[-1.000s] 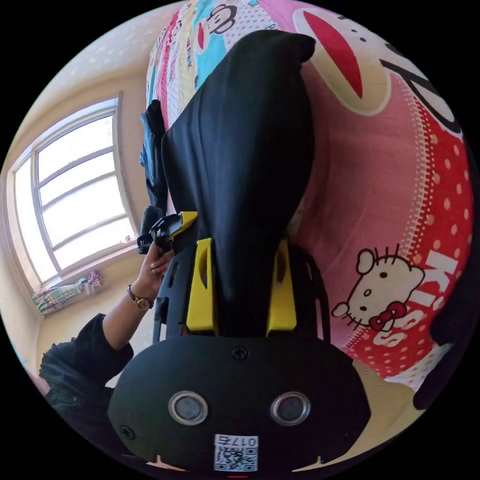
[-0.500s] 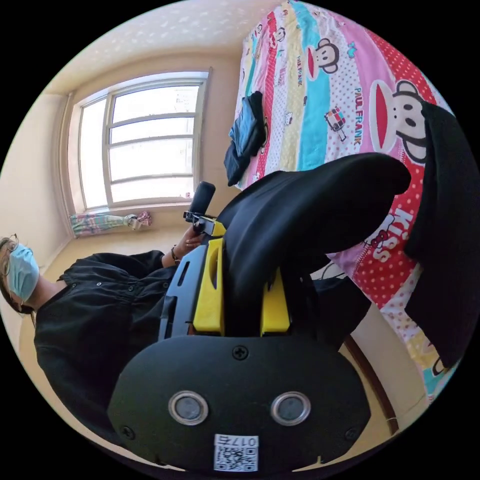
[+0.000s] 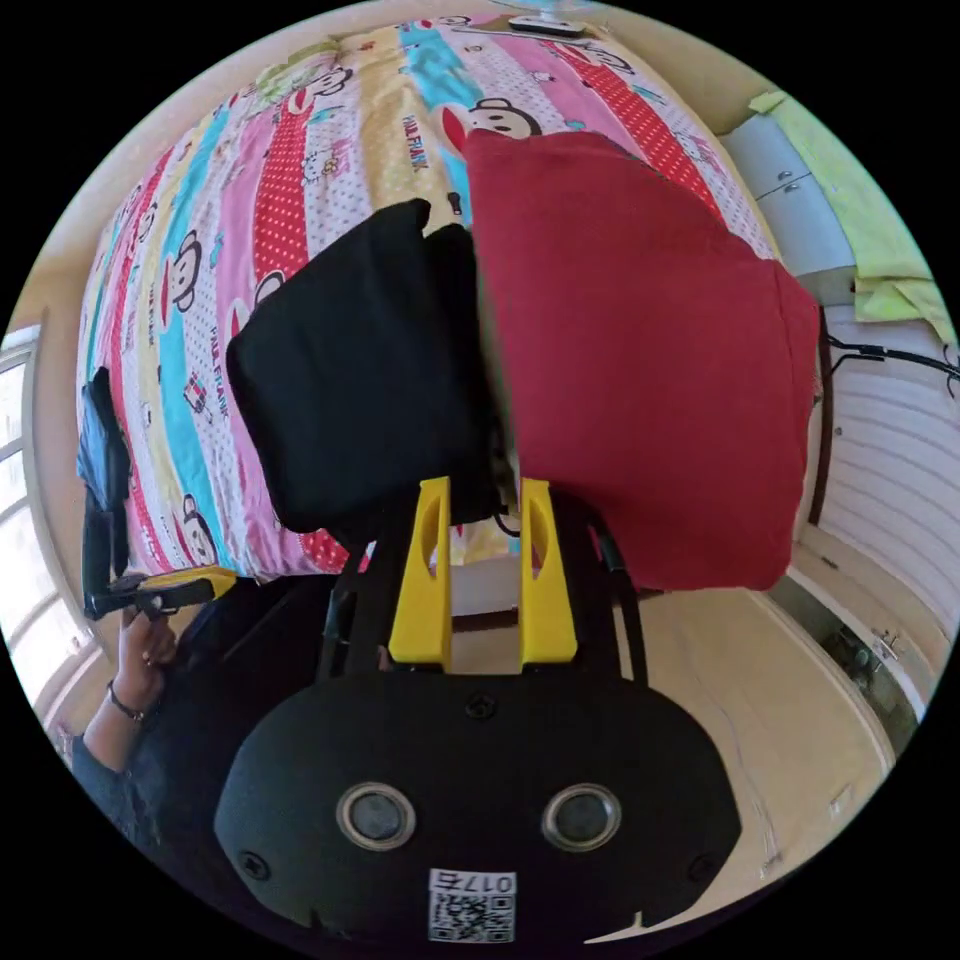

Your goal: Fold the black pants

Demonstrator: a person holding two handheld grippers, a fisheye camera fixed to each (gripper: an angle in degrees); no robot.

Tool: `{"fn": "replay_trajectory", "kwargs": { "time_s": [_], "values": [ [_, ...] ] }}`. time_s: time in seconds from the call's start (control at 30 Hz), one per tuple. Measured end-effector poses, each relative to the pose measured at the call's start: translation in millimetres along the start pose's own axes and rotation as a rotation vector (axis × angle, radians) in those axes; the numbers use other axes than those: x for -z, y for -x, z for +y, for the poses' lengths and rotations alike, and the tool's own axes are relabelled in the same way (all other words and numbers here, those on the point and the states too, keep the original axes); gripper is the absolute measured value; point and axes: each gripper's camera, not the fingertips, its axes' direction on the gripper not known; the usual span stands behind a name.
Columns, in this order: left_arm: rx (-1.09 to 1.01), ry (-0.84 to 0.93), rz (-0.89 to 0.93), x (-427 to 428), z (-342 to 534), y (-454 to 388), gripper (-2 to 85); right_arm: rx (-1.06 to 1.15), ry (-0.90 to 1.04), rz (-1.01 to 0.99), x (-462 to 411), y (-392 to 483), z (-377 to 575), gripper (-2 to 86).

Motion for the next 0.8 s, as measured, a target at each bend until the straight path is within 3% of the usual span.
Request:
{"fn": "replay_trajectory", "kwargs": {
  "time_s": [0.07,0.17,0.23,0.3,0.33,0.47,0.6,0.67,0.8],
  "values": [
    [0.17,-0.03,0.056,25.0,11.0,52.6,0.2,0.023,-0.139,0.025,11.0,46.9,22.5,8.4],
    [0.354,-0.257,0.145,98.9,50.5,125.1,-0.7,0.114,-0.392,0.108,26.1,120.4,46.9,5.1],
    [0.49,-0.362,0.141,135.8,84.7,161.8,-0.9,0.183,-0.455,0.175,13.0,162.7,40.4,2.3],
    [0.621,-0.471,0.185,165.1,133.5,199.2,-1.0,0.236,-0.37,0.271,-30.8,196.5,12.2,1.4],
    [0.645,-0.496,0.199,169.5,145.7,206.6,-1.0,0.249,-0.213,0.342,-81.3,211.5,-14.8,1.2],
    [0.764,-0.623,0.246,176.0,221.3,240.2,-1.0,0.191,-0.086,0.654,-160.1,251.1,-56.3,0.5],
    [0.825,-0.975,0.687,180.7,286.0,280.0,-1.0,0.003,0.086,0.574,-163.5,250.5,-103.8,0.4],
    [0.882,-0.961,0.635,191.0,299.6,289.9,-1.0,-0.083,0.178,0.474,-160.4,247.4,-128.5,0.4],
    [0.934,-0.74,0.468,212.8,292.6,302.7,-1.0,-0.156,0.288,0.454,-157.9,262.4,-151.6,0.4]
  ]
}}
